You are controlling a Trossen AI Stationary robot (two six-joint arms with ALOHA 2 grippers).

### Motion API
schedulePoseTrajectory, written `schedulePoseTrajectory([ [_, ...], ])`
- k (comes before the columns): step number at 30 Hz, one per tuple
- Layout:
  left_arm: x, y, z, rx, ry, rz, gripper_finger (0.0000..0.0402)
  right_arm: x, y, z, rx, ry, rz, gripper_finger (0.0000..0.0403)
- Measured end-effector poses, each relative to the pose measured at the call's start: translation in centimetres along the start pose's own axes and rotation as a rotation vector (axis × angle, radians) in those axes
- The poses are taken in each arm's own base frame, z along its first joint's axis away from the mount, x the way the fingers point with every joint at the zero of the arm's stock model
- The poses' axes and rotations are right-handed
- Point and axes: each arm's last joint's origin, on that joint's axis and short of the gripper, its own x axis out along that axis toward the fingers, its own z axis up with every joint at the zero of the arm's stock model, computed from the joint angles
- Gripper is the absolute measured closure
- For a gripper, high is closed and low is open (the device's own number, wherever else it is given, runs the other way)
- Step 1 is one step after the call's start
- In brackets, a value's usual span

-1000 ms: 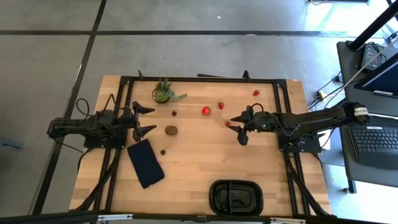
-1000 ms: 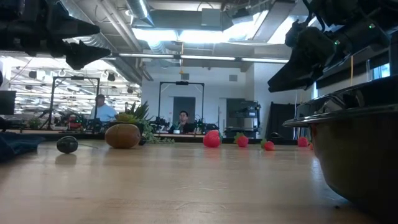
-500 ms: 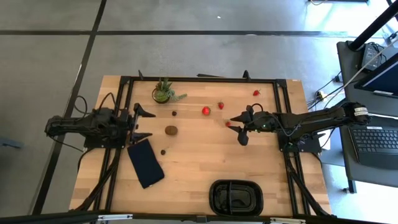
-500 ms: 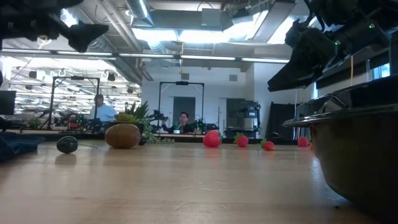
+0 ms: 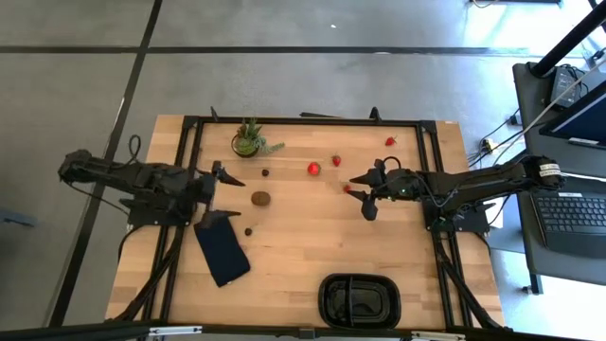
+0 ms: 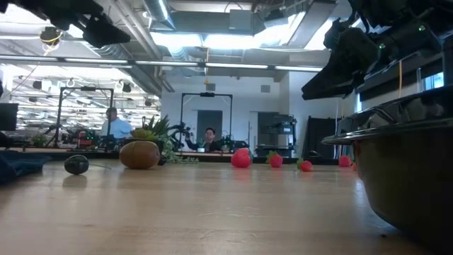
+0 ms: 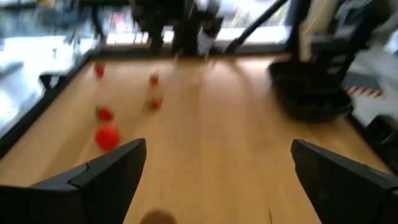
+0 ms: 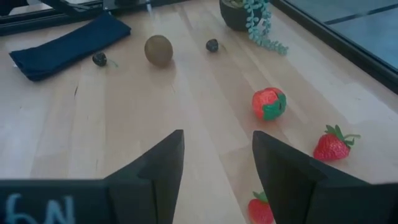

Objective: Pick and placing Produce into tupperware
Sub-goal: Put the black cherry into the black container

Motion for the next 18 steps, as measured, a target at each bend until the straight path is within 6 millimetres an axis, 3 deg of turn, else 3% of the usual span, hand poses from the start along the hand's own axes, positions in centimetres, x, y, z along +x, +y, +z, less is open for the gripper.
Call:
schedulePoseTrajectory([
  [9, 2.9, -2.7, 2.5, -0.097, 0.282, -0.021, 0.0009, 0.0, 0.0, 0.0, -0.026, 0.0, 0.0, 0.021],
  [18, 7.4, -5.0, 1.9, -0.109, 0.511, 0.021, 0.0009, 0.0, 0.0, 0.0, -0.049, 0.0, 0.0, 0.021],
])
